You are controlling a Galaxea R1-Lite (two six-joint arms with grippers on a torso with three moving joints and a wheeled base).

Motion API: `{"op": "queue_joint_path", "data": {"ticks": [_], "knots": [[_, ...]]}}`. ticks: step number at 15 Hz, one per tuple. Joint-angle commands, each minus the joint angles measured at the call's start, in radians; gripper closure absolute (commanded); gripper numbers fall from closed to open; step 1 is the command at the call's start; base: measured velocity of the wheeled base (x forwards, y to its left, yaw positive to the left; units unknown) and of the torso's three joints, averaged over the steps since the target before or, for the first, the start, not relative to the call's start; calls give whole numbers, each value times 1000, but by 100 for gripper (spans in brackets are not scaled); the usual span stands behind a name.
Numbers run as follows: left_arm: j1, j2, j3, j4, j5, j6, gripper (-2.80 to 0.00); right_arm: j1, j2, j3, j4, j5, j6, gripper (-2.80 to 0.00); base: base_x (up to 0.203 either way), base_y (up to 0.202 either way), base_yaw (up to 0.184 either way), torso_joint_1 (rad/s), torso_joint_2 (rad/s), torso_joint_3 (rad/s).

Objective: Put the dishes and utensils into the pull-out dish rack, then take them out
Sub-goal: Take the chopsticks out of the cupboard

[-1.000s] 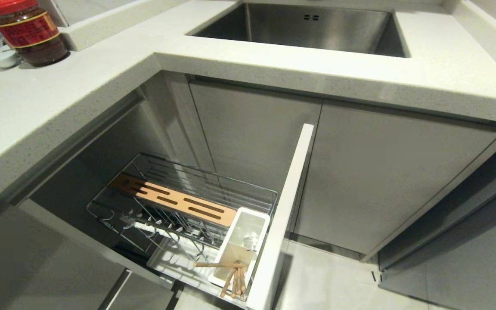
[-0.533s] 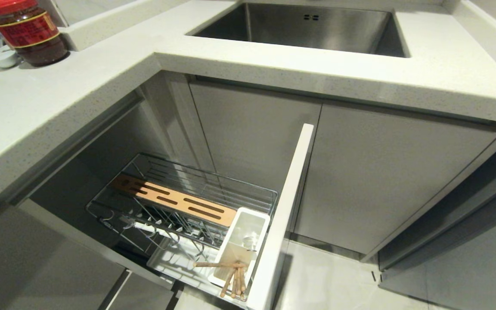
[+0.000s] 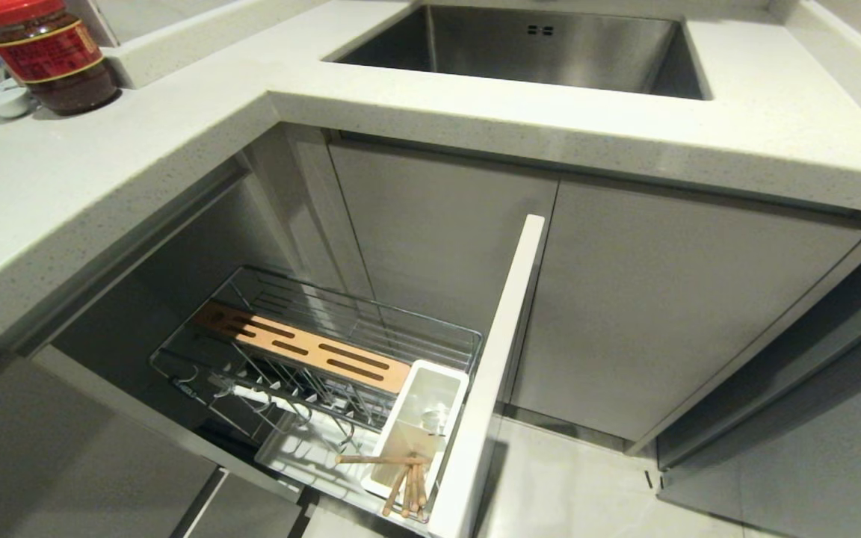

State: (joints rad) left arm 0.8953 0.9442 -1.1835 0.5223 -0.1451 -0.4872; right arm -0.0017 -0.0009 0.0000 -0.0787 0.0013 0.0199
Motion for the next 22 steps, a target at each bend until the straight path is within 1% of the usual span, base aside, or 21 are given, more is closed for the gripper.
{"op": "queue_joint_path", "data": {"ticks": [1, 2, 3, 4, 5, 7, 9, 11, 12, 13, 15, 16, 17, 18, 19, 22], "knots": [[1, -37, -26, -10, 6, -4, -280, 0, -1, 26, 0, 0, 0, 0, 0, 0, 0, 0, 0, 0], [1, -60, -30, -41, 9, -3, -280, 0, -1, 26, -1, 0, 0, 0, 0, 0, 0, 0, 0, 0], [1, -84, -30, -90, 16, -1, 0, 0, -1, 26, -1, 0, 0, 0, 0, 0, 0, 0, 0, 0], [-5, -107, -31, -156, 21, 2, 0, 0, -1, 26, -1, 0, 0, 0, 0, 0, 0, 0, 0, 0], [-36, -126, -35, -215, 30, 4, 0, 0, -1, 26, -1, 0, 0, 0, 0, 0, 0, 0, 0, 0], [-140, -157, -68, -305, 79, 14, 0, 0, -1, 26, -1, 0, 0, 0, 0, 0, 0, 0, 0, 0], [-277, -163, -150, -338, 102, 29, 0, 0, -1, 26, -1, 0, 0, 0, 0, 0, 0, 0, 0, 0], [-449, -153, -263, -345, 109, 36, 0, 0, -1, 26, -1, 0, 0, 0, 0, 0, 0, 0, 0, 0], [-517, -133, -343, -344, 111, 40, 0, 0, -1, 26, -1, 0, 1, 0, 0, 0, 0, 0, 0, 0], [-564, -94, -405, -343, 112, 43, 0, 0, -1, 26, -1, 0, 0, 0, 0, 0, 0, 0, 0, 0], [-622, -23, -440, -333, 114, 29, 0, 0, -1, 26, -1, 0, 0, 0, 0, 0, 0, 0, 0, 0], [-670, -3, -442, -301, 116, 3, 0, 0, -1, 26, 0, 0, 0, 0, 0, 0, 0, 0, 0, 0], [-721, 32, -460, -250, 114, -15, 0, 0, -1, 26, -1, 0, 1, 0, 0, 0, 0, 0, 0, 0], [-774, 71, -480, -179, 111, -24, 0, 0, -1, 26, -1, 0, 0, 0, 0, 0, 0, 0, 0, 0], [-829, 101, -492, -135, 110, -28, 0, 0, -1, 26, 0, 0, 0, 0, 0, 0, 0, 0, 0, 0], [-1009, 186, -502, -63, 116, -19, 0, 0, -1, 26, -1, 0, 0, 0, 0, 0, 0, 0, 0, 0]]}}
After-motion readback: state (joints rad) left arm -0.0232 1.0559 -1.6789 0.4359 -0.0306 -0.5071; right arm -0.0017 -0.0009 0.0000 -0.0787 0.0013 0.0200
